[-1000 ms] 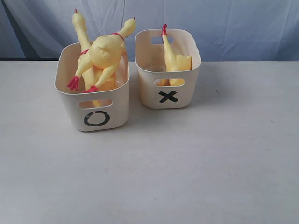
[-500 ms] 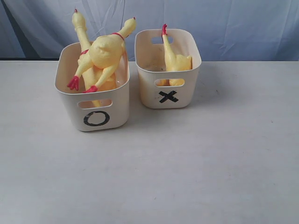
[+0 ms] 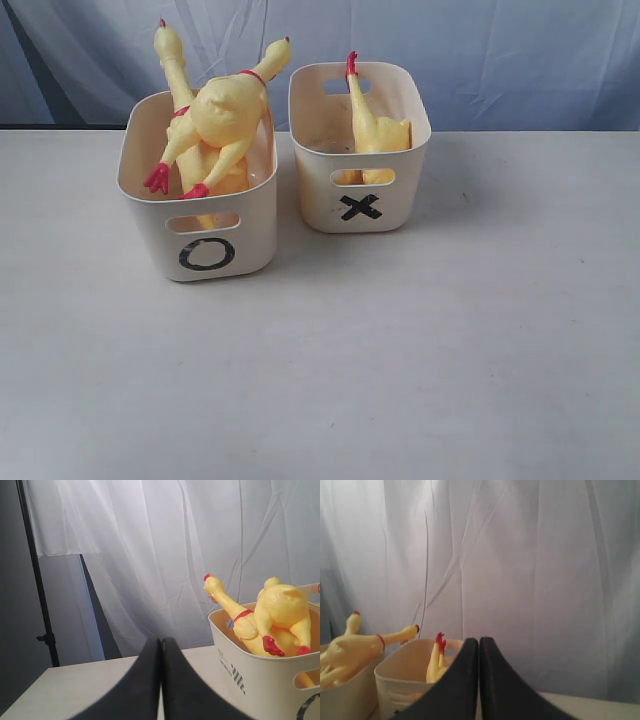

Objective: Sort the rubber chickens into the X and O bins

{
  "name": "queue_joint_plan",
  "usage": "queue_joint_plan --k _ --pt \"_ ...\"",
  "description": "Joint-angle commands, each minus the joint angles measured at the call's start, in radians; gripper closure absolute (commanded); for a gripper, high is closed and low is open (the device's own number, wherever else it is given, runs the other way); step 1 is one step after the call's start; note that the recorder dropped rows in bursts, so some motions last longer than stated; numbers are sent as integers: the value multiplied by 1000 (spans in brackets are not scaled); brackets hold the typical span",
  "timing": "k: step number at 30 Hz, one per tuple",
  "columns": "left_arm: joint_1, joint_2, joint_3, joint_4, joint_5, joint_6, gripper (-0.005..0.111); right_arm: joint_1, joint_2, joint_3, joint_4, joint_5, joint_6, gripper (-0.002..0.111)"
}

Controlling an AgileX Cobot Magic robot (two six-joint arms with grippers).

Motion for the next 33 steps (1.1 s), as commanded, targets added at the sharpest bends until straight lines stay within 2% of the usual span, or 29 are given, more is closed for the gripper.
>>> queue_joint_plan --k 1,15,19,33 --pt "4 -5 4 1 -1 0 107 -4 -31 97 1 -1 -2 107" --pt "3 -5 4 1 -1 0 107 -4 -65 224 11 0 -2 107" --pt "3 -5 4 1 -1 0 107 -4 -77 254 127 0 -2 107" --pt "3 -5 4 1 -1 0 107 -4 -77 254 161 22 -2 107"
